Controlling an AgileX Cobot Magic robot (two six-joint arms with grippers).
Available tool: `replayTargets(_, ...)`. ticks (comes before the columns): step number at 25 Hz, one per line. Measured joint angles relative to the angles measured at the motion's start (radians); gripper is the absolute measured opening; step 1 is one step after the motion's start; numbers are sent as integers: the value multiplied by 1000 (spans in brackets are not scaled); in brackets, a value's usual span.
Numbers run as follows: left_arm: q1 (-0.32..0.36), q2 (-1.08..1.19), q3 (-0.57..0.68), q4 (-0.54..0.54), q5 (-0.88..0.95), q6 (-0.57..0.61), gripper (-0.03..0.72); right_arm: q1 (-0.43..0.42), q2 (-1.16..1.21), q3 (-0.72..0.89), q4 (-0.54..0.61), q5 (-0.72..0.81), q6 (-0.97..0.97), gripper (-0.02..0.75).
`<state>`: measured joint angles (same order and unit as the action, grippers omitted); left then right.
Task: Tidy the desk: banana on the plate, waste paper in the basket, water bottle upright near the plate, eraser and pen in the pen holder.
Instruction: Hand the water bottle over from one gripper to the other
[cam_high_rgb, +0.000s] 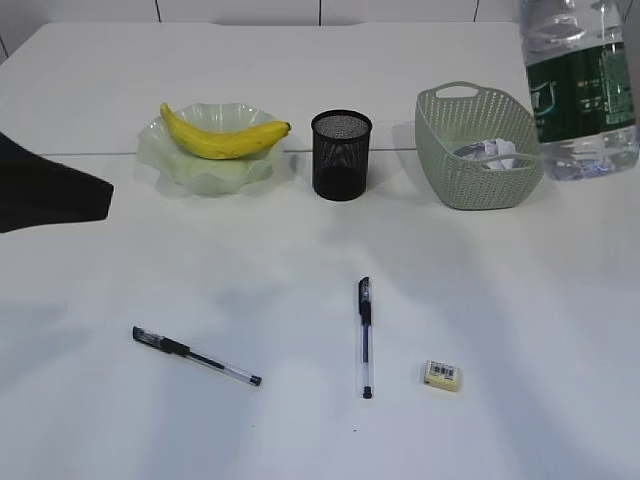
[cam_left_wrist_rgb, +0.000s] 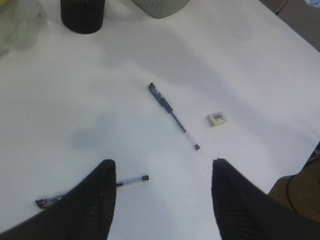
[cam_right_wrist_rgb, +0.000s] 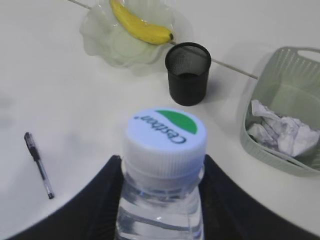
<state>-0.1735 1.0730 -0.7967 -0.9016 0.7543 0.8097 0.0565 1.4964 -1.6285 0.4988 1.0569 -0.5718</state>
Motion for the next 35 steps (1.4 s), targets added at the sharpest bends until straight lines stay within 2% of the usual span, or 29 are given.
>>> replayTargets(6,0,0,0,-199,7,196,435,0,-25,0,135,25,-105,315)
replayTargets(11,0,0,0,-378,71,393,442,0,-31,0,308,78,-245,314)
replayTargets(18,0,0,0,-515,220,613,445,0,-33,0,503,161,-407,314)
replayTargets(27,0,0,0,-638,251,723,445,0,-33,0,659,195,-504,314)
replayTargets(35,0,70,0,-743,288,785,447,66,-33,0,685,193,-562,314)
